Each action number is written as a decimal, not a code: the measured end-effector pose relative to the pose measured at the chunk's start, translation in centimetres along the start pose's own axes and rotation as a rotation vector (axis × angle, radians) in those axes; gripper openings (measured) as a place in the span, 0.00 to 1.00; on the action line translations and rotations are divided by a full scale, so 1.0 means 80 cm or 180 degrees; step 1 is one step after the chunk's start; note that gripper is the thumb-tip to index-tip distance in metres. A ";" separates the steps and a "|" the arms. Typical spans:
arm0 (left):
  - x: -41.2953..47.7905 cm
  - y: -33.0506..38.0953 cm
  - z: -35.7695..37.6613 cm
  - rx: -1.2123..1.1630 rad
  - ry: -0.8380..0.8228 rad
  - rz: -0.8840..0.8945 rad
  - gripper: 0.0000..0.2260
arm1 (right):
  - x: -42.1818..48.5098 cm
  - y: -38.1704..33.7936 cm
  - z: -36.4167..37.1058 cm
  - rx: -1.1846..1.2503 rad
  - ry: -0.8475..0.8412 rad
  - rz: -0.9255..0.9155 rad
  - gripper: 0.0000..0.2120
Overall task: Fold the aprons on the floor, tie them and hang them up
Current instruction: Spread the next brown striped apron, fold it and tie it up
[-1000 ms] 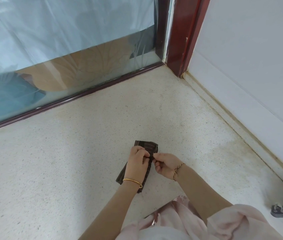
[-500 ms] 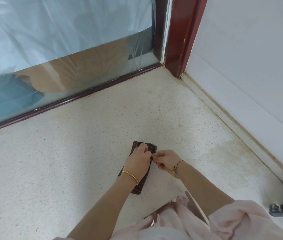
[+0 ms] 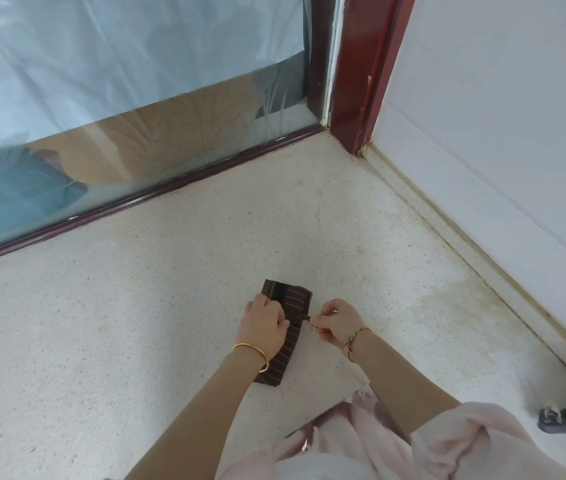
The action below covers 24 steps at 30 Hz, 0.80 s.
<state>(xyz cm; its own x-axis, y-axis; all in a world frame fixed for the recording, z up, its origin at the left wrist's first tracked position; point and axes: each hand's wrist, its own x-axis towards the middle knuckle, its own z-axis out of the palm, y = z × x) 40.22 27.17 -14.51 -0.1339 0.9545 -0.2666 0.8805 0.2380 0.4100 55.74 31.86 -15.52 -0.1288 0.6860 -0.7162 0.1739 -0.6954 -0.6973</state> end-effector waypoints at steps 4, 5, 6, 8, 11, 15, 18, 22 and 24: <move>-0.002 0.018 0.003 0.0707 -0.0241 -0.0175 0.31 | 0.001 -0.004 0.004 -0.0395 0.0004 -0.0143 0.11; -0.002 0.022 0.006 0.0955 -0.0220 -0.0181 0.32 | 0.001 -0.005 0.005 -0.0459 -0.0025 -0.0167 0.10; -0.002 0.026 0.008 0.1105 -0.0189 -0.0191 0.32 | 0.000 -0.007 0.006 -0.0511 -0.0043 -0.0178 0.08; 0.000 0.032 0.008 0.1135 -0.0136 -0.0190 0.27 | 0.000 -0.012 0.001 -0.0569 0.0018 -0.0178 0.05; 0.006 0.034 -0.008 0.0723 -0.0048 -0.0321 0.24 | -0.002 -0.020 -0.010 -0.0416 0.0094 -0.0128 0.07; 0.018 0.047 -0.059 -0.0707 0.0200 -0.0701 0.19 | -0.014 -0.040 -0.017 0.0224 -0.0162 -0.0097 0.17; 0.030 0.075 -0.103 -0.1973 0.0102 -0.0665 0.17 | -0.032 -0.073 -0.021 0.0758 -0.0611 -0.0321 0.21; 0.042 0.123 -0.162 -0.3137 -0.0270 -0.0363 0.14 | -0.073 -0.130 -0.048 0.0938 -0.1206 -0.0921 0.31; 0.046 0.156 -0.189 -0.3486 -0.0545 -0.0079 0.13 | -0.104 -0.163 -0.072 0.1021 -0.1100 -0.1273 0.27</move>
<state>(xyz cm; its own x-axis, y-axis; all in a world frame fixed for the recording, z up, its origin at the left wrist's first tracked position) 43.82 36.38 2.84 -0.0067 0.9299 -0.3678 -0.0111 0.3677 0.9299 60.14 36.44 -0.32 -0.4415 0.8352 -0.3281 -0.2485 -0.4651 -0.8496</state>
